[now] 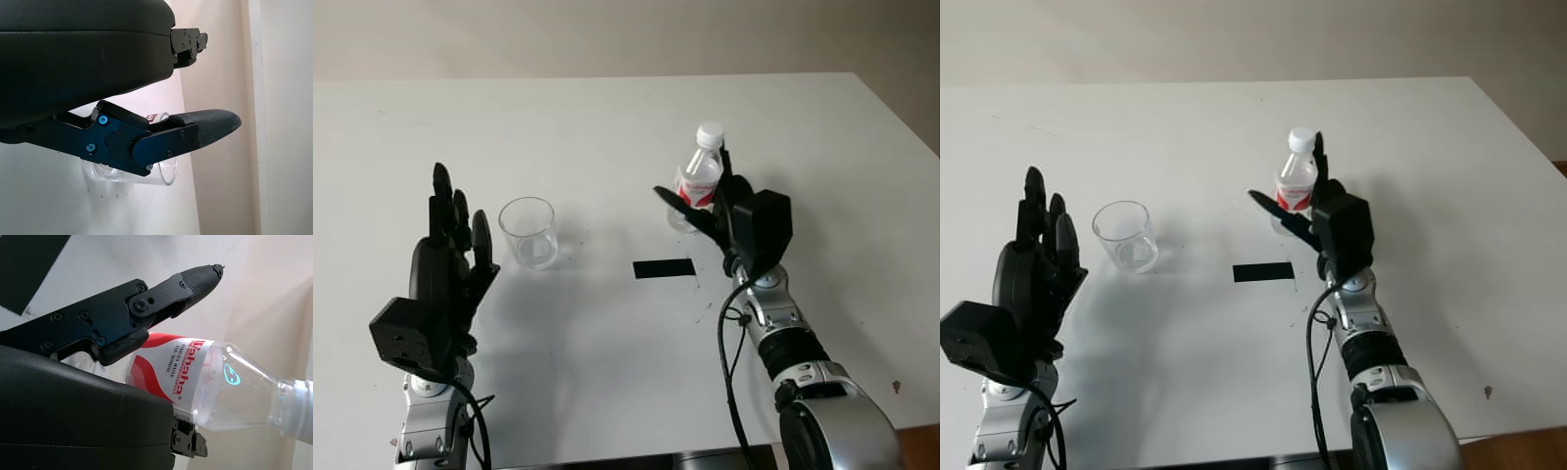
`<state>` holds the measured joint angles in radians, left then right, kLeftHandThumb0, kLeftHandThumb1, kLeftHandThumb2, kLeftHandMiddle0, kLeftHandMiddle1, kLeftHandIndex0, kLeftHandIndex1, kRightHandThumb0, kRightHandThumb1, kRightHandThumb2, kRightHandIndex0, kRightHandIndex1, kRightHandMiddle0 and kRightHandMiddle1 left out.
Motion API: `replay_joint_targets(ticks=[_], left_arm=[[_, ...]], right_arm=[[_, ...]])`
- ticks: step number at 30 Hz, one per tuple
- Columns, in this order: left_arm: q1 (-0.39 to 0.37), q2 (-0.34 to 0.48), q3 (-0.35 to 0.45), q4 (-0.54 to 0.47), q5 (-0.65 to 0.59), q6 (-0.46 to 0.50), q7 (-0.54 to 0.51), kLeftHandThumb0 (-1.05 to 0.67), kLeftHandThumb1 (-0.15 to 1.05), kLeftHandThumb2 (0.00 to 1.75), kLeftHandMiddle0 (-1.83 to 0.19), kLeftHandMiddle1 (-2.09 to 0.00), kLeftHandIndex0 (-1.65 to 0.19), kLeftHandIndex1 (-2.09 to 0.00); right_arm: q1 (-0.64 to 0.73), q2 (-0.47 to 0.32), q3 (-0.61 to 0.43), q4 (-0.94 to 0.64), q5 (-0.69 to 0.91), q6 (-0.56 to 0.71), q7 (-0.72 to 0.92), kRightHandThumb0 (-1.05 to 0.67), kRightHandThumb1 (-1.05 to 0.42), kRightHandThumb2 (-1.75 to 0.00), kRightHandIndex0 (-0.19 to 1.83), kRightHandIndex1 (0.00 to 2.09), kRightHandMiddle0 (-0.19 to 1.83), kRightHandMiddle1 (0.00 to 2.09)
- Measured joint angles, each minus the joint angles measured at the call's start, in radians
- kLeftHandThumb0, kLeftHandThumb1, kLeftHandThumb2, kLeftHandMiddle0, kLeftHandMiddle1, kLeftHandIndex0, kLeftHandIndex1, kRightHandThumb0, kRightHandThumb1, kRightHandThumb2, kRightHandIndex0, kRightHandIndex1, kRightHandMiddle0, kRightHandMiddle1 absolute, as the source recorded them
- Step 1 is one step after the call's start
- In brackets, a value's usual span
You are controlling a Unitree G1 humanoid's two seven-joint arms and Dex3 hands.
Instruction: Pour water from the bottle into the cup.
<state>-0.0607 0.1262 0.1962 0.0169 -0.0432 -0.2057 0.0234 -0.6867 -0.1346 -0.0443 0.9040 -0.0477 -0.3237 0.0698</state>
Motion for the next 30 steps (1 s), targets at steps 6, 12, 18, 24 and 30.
replay_joint_targets(ticks=[6,12,18,24,30], left_arm=[[0.000,0.000,0.000,0.000,-0.004,0.000,-0.003,-0.69,1.05,0.67,0.09,-0.05,0.12,0.00],[0.000,-0.001,0.000,0.000,-0.004,0.000,0.000,-0.69,1.05,0.68,0.08,-0.06,0.11,0.00],[0.000,-0.003,-0.001,0.000,-0.001,-0.005,0.003,-0.69,1.05,0.67,0.08,-0.06,0.11,0.00],[-0.001,-0.007,-0.002,0.000,-0.001,-0.005,0.005,-0.69,1.05,0.67,0.08,-0.05,0.11,0.00],[-0.001,-0.010,-0.003,0.000,0.006,-0.001,0.011,-0.69,1.05,0.69,0.08,-0.06,0.11,0.00]], right_arm=[[-0.043,0.026,0.043,0.086,-0.092,-0.039,-0.159,-0.42,-0.95,-0.06,0.20,1.95,0.17,1.94],[-0.096,0.041,0.070,0.180,-0.130,-0.094,-0.223,-0.24,-1.05,-0.12,0.93,2.09,0.63,2.09],[-0.126,0.042,0.074,0.217,-0.129,-0.096,-0.202,-0.21,-1.05,-0.18,1.13,2.09,0.86,2.09],[-0.144,0.038,0.092,0.227,-0.147,-0.096,-0.180,-0.20,-1.05,-0.16,1.12,2.09,0.88,2.09],[-0.215,0.013,0.157,0.226,-0.234,-0.144,-0.188,-0.15,-1.05,-0.16,0.89,2.09,0.80,2.09]])
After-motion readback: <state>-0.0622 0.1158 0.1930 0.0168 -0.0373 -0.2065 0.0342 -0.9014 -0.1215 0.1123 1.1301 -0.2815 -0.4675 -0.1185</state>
